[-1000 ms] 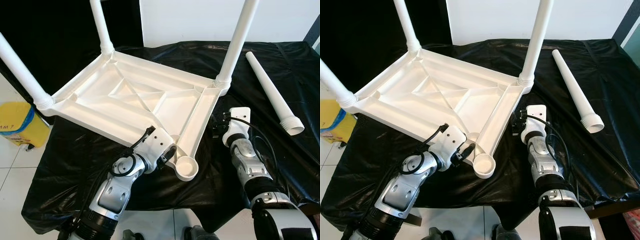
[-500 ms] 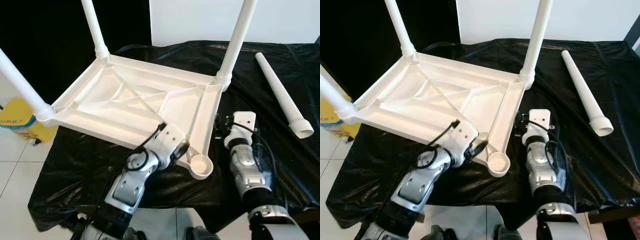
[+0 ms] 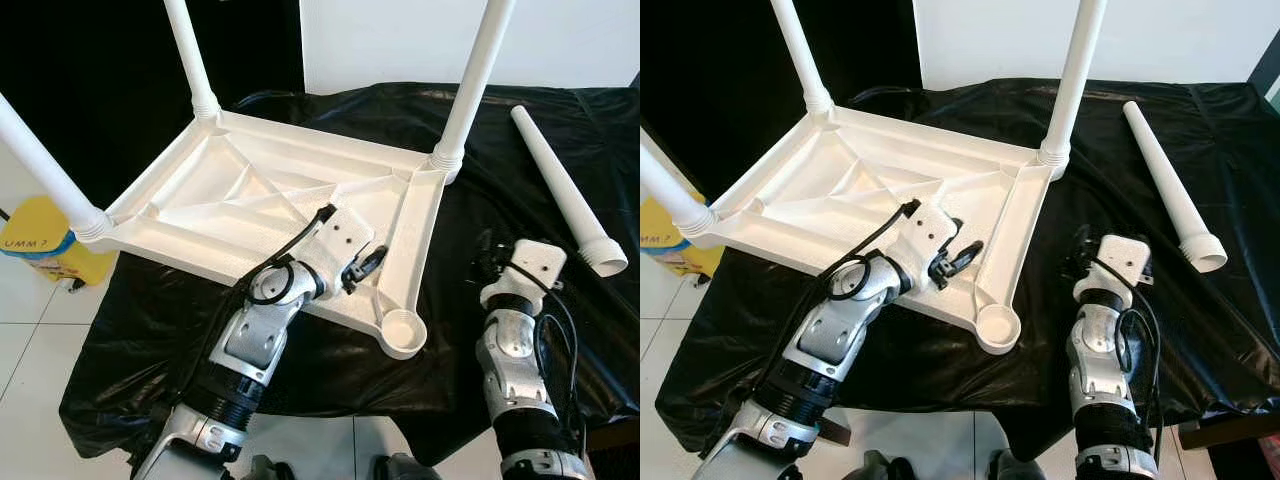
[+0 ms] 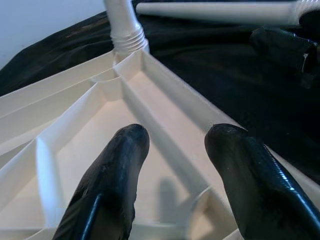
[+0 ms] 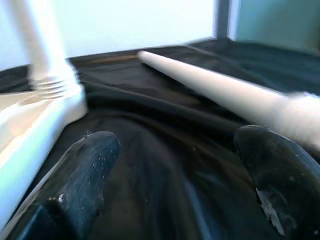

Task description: Building children table

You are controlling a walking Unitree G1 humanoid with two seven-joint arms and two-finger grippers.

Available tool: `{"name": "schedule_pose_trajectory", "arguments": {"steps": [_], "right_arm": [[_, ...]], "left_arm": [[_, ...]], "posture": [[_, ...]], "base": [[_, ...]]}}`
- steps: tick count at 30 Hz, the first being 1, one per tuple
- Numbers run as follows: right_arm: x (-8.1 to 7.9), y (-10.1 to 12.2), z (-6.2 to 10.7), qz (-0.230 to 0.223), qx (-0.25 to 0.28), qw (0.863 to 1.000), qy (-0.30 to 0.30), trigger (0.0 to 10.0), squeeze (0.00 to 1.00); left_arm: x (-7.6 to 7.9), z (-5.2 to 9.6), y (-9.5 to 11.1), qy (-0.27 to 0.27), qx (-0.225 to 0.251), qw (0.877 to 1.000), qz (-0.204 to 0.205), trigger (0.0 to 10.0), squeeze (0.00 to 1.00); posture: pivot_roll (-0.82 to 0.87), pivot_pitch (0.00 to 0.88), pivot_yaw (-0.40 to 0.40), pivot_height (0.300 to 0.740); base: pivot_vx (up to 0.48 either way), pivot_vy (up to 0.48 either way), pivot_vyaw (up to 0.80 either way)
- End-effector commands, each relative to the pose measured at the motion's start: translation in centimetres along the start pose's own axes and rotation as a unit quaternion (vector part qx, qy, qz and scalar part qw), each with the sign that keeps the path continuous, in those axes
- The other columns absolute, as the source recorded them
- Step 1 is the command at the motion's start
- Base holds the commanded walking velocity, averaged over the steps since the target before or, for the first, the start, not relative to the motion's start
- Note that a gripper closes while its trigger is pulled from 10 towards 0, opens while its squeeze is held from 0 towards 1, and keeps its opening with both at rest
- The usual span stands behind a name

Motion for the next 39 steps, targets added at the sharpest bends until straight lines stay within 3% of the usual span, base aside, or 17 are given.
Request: {"name": "schedule_pose_trajectory", "arguments": {"steps": [1,8,11,16,27,33,39], "right_arm": [[1.3,-0.4,0.5,-0.033,-0.011,0.999,-0.034,10.0,0.0],[2.5,-0.4,0.8,-0.076,-0.013,0.995,-0.07,10.0,0.0],[3.9,0.4,0.2,-0.092,0.001,0.991,-0.094,10.0,0.0],[4.5,1.1,-0.5,-0.103,0.011,0.99,-0.098,10.0,0.0],[5.5,2.4,-1.3,-0.11,0.027,0.988,-0.107,10.0,0.0],[7.7,3.7,-1.9,-0.105,0.047,0.984,-0.133,10.0,0.0],[8.3,3.7,-2.0,-0.098,0.045,0.983,-0.145,10.0,0.0]], "left_arm": [[1.0,-0.2,0.3,-0.038,0.01,0.999,-0.002,10.0,0.0],[1.7,-0.6,1.3,-0.061,0.031,0.998,0.014,10.0,0.0],[2.3,-0.8,2.4,-0.079,0.05,0.995,0.022,10.0,0.0],[2.8,-1.0,3.3,-0.092,0.063,0.993,0.027,10.0,0.0],[3.3,-1.4,4.9,-0.11,0.083,0.99,0.024,10.0,0.0],[3.8,-1.6,6.6,-0.134,0.103,0.985,0.02,10.0,0.0],[4.1,-1.6,7.0,-0.146,0.109,0.983,0.018,10.0,0.0]], "posture": [[-0.26,0.097,0.059,0.74],[-0.26,0.101,0.08,0.74],[-0.26,0.117,0.096,0.74],[-0.26,0.138,0.103,0.74],[-0.25,0.171,0.118,0.74],[-0.25,0.197,0.15,0.74],[-0.25,0.212,0.168,0.74]], "base": [[0.0,0.0,0.0],[0.0,0.0,0.0],[0.0,0.0,0.0],[0.0,0.0,0.0],[0.0,0.0,0.0],[0.0,0.0,0.0],[0.0,0.0,0.0]]}}
Point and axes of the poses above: a point about 5 cm out from each wrist's last joint towards the gripper, its own z axis pointing back from the gripper into the wrist, its own y axis along the axis of the wrist's last joint, x = y × z, the point moved 6 cm from there along -z, pointing out of the wrist towards the gripper
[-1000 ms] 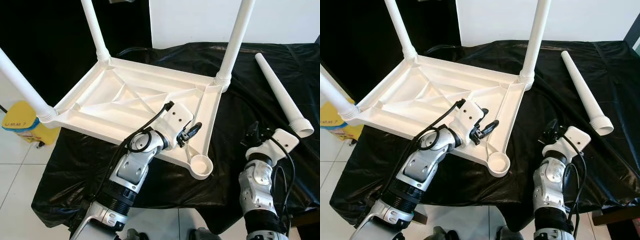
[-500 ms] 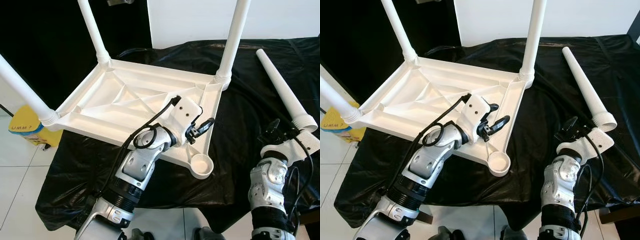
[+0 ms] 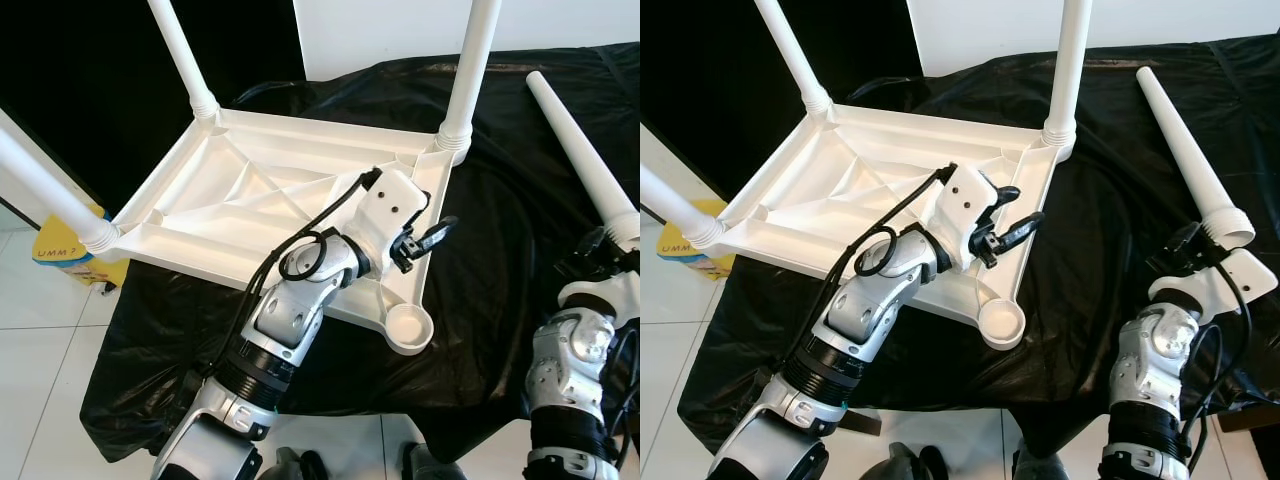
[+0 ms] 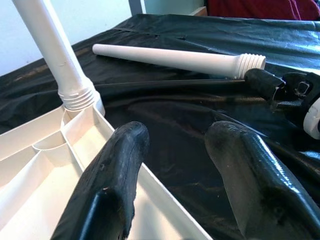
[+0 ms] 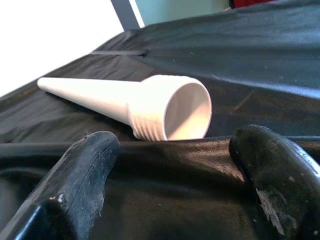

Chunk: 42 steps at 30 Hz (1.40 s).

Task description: Building children table

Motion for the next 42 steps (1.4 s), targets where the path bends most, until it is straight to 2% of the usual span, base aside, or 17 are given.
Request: {"name": "schedule_pose_trajectory", "arguments": {"steps": [1,11,13,16,27,40,42], "right_arm": [[0.5,-0.2,0.0,0.0,-0.007,1.0,-0.01,10.0,0.0],[-0.2,0.3,-0.7,0.008,-0.004,1.0,0.024,10.0,0.0],[-1.3,0.6,-1.1,0.01,-0.006,0.998,0.062,10.0,0.0],[-1.9,1.1,-1.5,0.016,-0.001,0.996,0.083,10.0,0.0],[-2.4,2.0,-2.3,0.026,0.009,0.995,0.097,10.0,0.0],[-3.1,1.2,-3.1,0.038,-0.024,0.989,0.139,10.0,0.0],[-4.1,0.6,-4.3,0.056,-0.051,0.982,0.173,10.0,0.0]], "left_arm": [[2.1,0.2,0.3,-0.087,0.001,0.996,-0.001,10.0,0.0],[2.4,0.2,0.4,-0.095,0.002,0.995,0.002,10.0,0.0],[2.7,0.2,0.5,-0.1,0.002,0.995,0.003,10.0,0.0],[2.8,0.2,0.5,-0.101,0.002,0.995,0.005,10.0,0.0],[2.7,0.3,0.7,-0.1,0.003,0.995,0.006,10.0,0.0],[2.6,0.3,0.8,-0.099,0.001,0.995,0.004,10.0,0.0],[2.9,0.6,0.9,-0.104,0.0,0.995,0.006,10.0,0.0]], "posture": [[-0.25,0.216,0.172,0.74],[-0.25,0.23,0.184,0.74],[-0.25,0.241,0.187,0.74],[-0.25,0.242,0.187,0.74],[-0.25,0.242,0.186,0.74],[-0.24,0.245,0.191,0.74],[-0.22,0.249,0.191,0.74]], "base": [[0.0,0.0,0.0],[0.0,0.0,0.0],[0.0,0.0,0.0],[0.0,0.0,0.0],[0.0,0.0,0.0],[0.0,0.0,0.0],[0.0,0.0,0.0]]}}
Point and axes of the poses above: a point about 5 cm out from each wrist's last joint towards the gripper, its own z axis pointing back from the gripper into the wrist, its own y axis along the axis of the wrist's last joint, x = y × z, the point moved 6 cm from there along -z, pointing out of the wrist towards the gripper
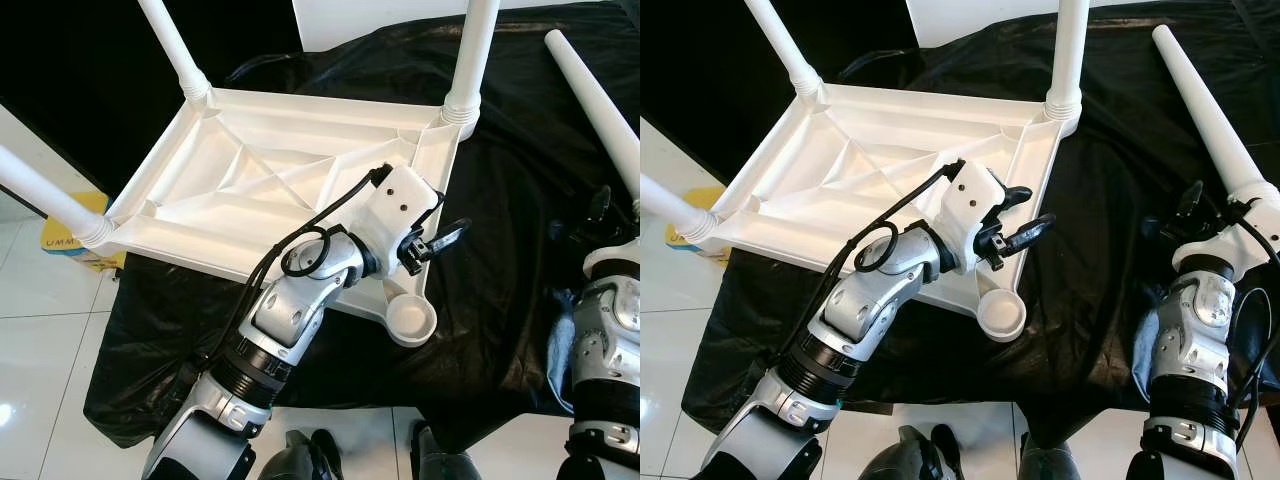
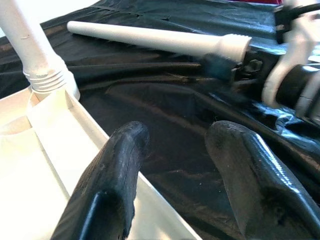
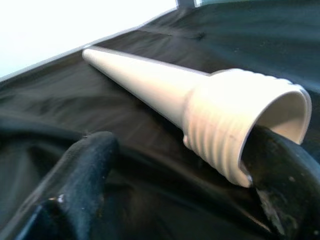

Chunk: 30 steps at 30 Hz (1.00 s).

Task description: Building children table

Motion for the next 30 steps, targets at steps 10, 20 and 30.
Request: {"name": "schedule_pose_trajectory", "arguments": {"steps": [10,20,30], "right_arm": [[-2.4,-1.7,-2.8,0.04,-0.072,0.992,0.098,4.5,0.0],[-4.8,-1.7,-3.7,0.028,-0.084,0.986,0.14,0.0,0.0],[-5.5,-1.5,-3.7,0.019,-0.068,0.986,0.149,0.0,0.0]], "left_arm": [[5.0,2.4,-0.4,-0.142,-0.011,0.99,0.013,10.0,0.0],[5.3,2.7,-0.9,-0.137,-0.024,0.99,-0.004,10.0,0.0],[4.2,2.9,-0.9,-0.098,-0.028,0.995,-0.009,10.0,0.0]], "posture": [[-0.18,0.246,0.151,0.74],[-0.13,0.218,0.082,0.74],[-0.06,0.184,0.012,0.74]], "base": [[0.0,0.0,0.0],[0.0,0.0,0.0],[0.0,0.0,0.0]]}}
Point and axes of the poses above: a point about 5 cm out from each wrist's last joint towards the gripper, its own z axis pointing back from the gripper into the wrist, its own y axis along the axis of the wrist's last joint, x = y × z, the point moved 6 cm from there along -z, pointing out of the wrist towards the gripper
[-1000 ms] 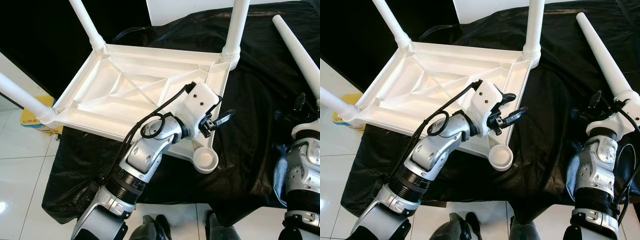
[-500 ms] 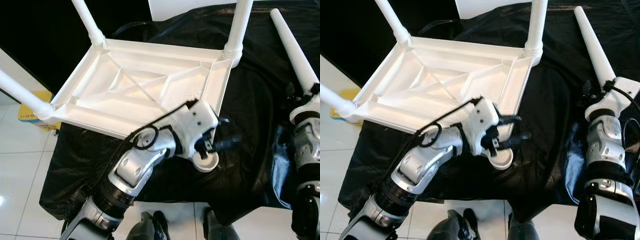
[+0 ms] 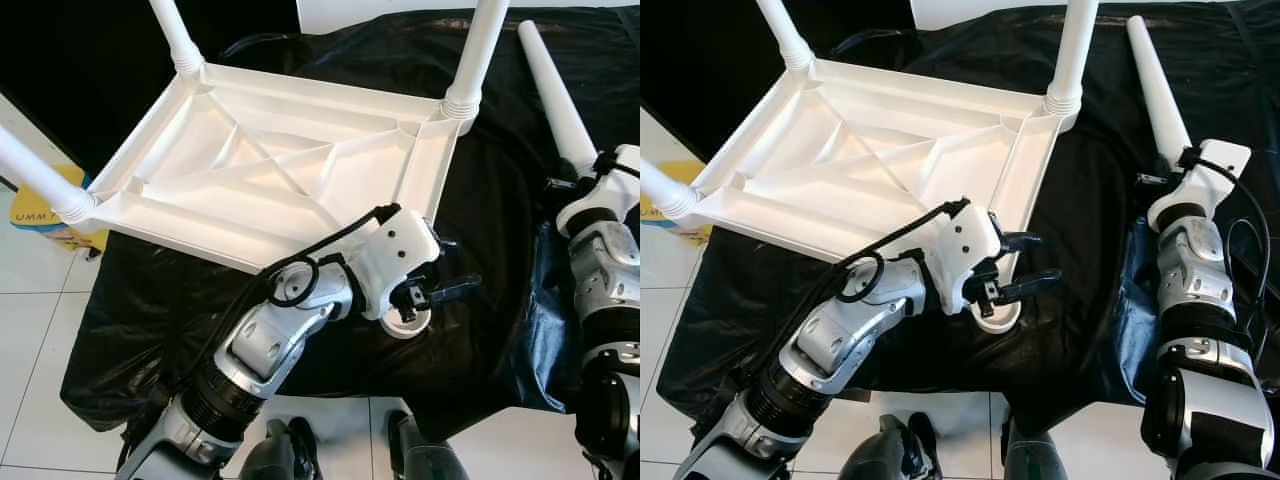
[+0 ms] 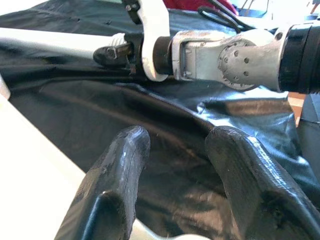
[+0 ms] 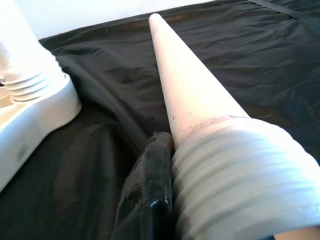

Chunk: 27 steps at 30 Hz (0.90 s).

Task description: Building children table

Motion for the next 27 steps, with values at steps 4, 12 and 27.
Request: {"name": "schedule_pose_trajectory", "arguments": {"steps": [4,12,27], "right_arm": [[0.2,0.2,0.2,-0.002,0.017,1.0,0.0,10.0,0.0],[0.7,2.0,-0.4,0.007,0.047,0.999,-0.018,10.0,0.0],[-1.6,7.8,-1.1,0.042,0.152,0.987,0.005,10.0,0.0]], "left_arm": [[-1.5,0.9,-0.2,0.058,-0.007,0.998,0.0,10.0,0.0],[-3.0,1.6,0.3,0.095,0.003,0.995,0.001,10.0,0.0],[-5.6,2.7,1.9,0.137,0.037,0.989,0.036,10.0,0.0]], "posture": [[-0.02,0.164,-0.019,0.74],[0.0,0.142,-0.055,0.74],[0.01,0.142,-0.062,0.74]], "base": [[0.0,0.0,0.0],[0.0,0.0,0.0],[0.0,0.0,0.0]]}}
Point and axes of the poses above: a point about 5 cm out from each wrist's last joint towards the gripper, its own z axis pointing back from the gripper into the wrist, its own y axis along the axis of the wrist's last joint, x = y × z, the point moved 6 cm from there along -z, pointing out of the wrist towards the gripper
